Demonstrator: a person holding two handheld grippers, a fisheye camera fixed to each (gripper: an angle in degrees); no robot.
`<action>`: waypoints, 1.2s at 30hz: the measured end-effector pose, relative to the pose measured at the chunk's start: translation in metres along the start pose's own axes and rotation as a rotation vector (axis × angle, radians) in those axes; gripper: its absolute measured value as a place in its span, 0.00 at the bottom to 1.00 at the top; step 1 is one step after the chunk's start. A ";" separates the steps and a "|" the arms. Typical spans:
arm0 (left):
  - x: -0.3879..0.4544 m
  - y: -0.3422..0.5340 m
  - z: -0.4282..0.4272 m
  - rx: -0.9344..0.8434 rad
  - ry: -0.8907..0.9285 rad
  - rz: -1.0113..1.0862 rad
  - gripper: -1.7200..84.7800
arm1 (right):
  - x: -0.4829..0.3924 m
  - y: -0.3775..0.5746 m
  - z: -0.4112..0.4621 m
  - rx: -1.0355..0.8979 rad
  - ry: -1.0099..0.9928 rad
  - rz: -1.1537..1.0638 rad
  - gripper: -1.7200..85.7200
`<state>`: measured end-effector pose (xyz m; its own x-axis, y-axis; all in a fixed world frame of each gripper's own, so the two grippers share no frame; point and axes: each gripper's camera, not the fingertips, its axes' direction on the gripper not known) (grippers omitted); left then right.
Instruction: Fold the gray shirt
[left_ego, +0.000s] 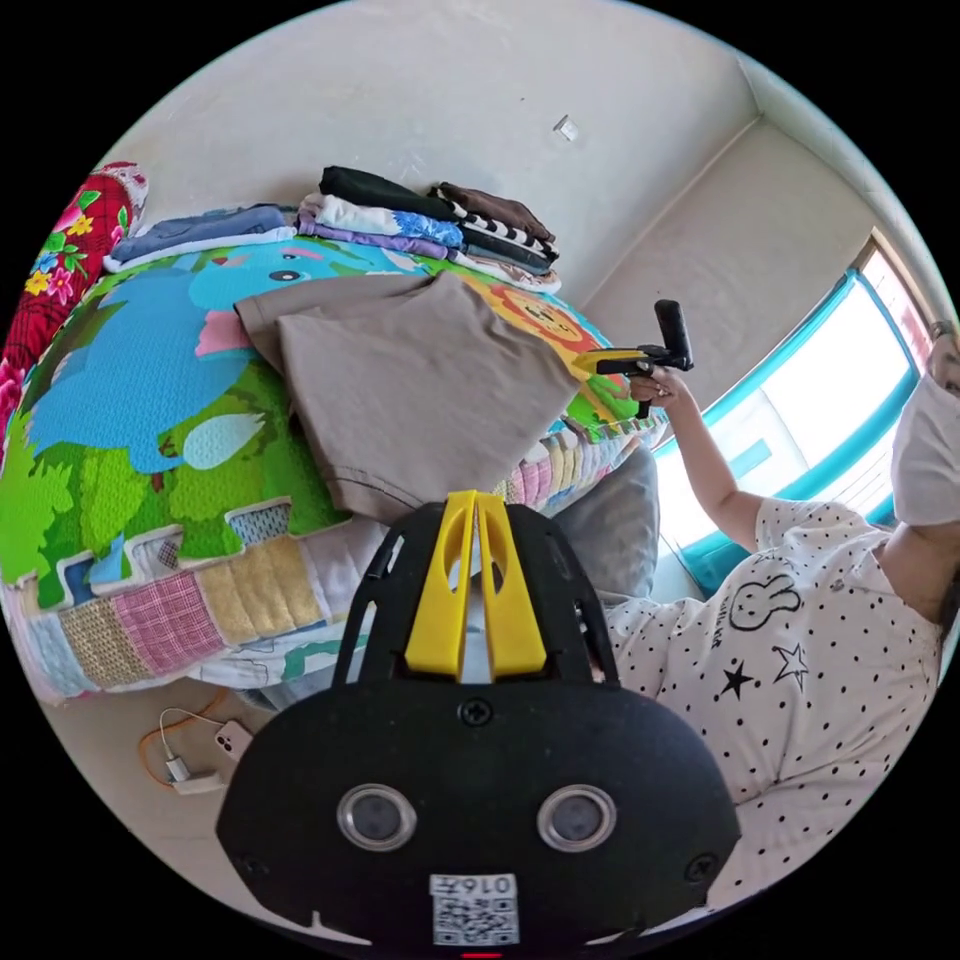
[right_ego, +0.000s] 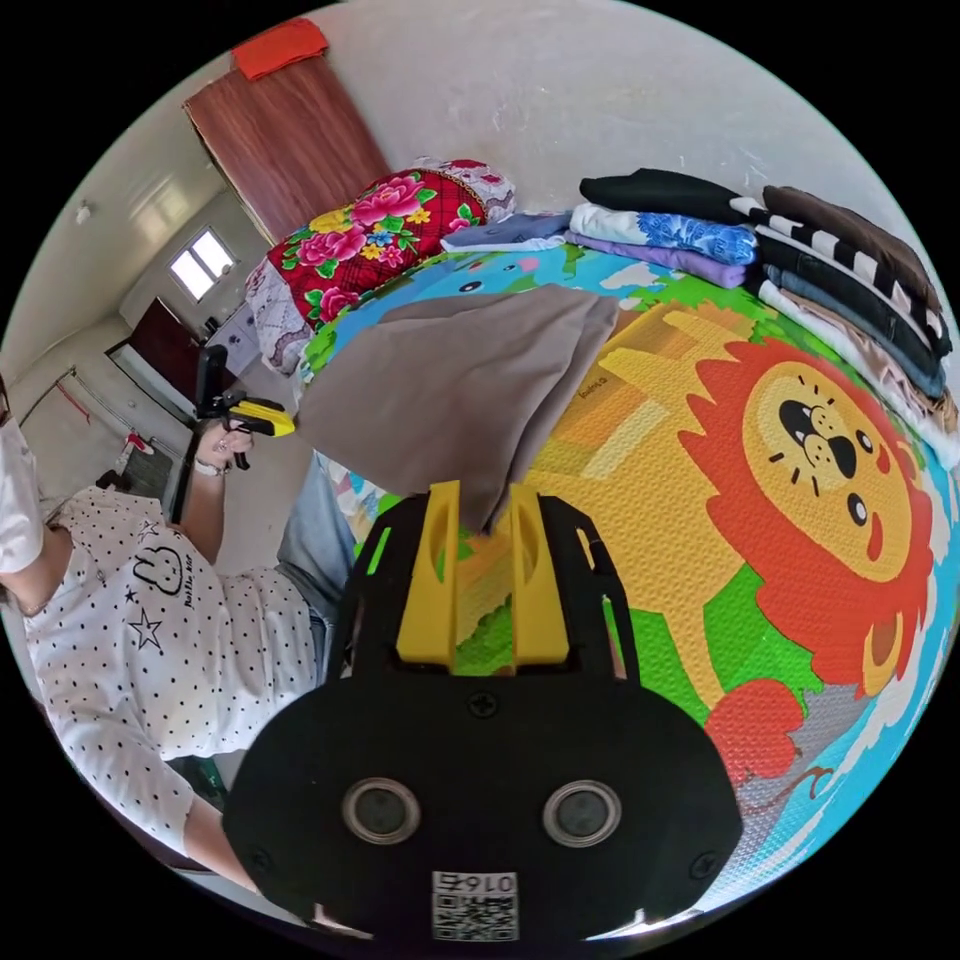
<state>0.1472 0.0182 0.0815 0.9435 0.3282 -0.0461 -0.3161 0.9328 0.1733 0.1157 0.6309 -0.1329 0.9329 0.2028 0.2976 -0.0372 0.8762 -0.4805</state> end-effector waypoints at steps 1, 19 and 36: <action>0.001 0.002 -0.002 0.009 0.010 -0.003 0.01 | 0.004 0.001 0.005 -0.003 -0.011 -0.002 0.11; 0.037 0.047 -0.018 0.076 0.109 -0.010 0.01 | 0.046 0.009 0.060 0.019 -0.053 0.002 0.11; 0.074 0.053 -0.006 0.097 0.205 0.036 0.01 | 0.071 0.031 0.098 -0.016 -0.293 0.027 0.04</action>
<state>0.1997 0.0927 0.0813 0.8887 0.3936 -0.2351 -0.3287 0.9044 0.2720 0.1452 0.7154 -0.0457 0.7885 0.3456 0.5087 -0.0528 0.8621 -0.5039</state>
